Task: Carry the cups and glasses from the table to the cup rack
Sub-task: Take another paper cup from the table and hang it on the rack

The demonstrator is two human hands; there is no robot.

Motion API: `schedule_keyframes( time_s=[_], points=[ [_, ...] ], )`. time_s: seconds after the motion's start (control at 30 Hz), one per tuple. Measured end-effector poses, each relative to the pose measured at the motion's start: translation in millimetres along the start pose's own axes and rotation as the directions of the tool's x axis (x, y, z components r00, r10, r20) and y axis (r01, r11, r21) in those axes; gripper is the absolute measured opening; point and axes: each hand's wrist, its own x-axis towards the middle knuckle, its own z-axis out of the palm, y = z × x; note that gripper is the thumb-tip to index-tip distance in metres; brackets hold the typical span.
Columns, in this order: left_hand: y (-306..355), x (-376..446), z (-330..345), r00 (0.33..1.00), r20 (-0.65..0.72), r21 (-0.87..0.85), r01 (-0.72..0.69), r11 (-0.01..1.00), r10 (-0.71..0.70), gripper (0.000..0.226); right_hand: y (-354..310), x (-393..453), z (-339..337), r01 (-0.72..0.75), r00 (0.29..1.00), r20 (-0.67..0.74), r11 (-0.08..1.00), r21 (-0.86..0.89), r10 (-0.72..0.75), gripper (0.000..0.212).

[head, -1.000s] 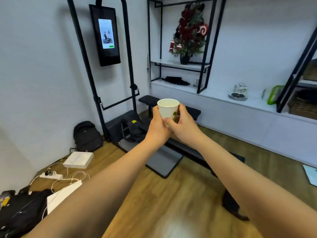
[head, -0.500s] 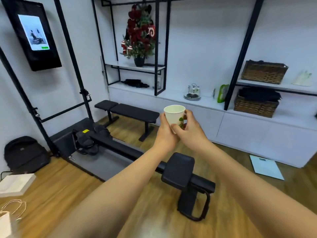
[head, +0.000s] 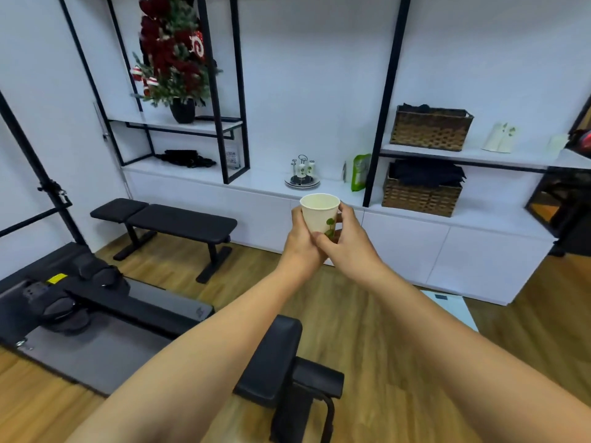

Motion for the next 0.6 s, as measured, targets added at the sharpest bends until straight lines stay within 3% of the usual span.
schedule_keyframes(
  time_s=[0.37,0.6],
  points=[
    [-4,186,116,0.999,0.001,0.102,0.049,0.994,-0.05,0.064,115,189,-84,-0.066,0.996,0.062,0.998,0.023,0.065,0.073],
    [-29,296,193,0.995,0.012,0.137,-0.101,0.985,0.101,0.066,206,303,-128,-0.063,0.995,0.085,0.995,0.071,0.057,0.065]
  ],
)
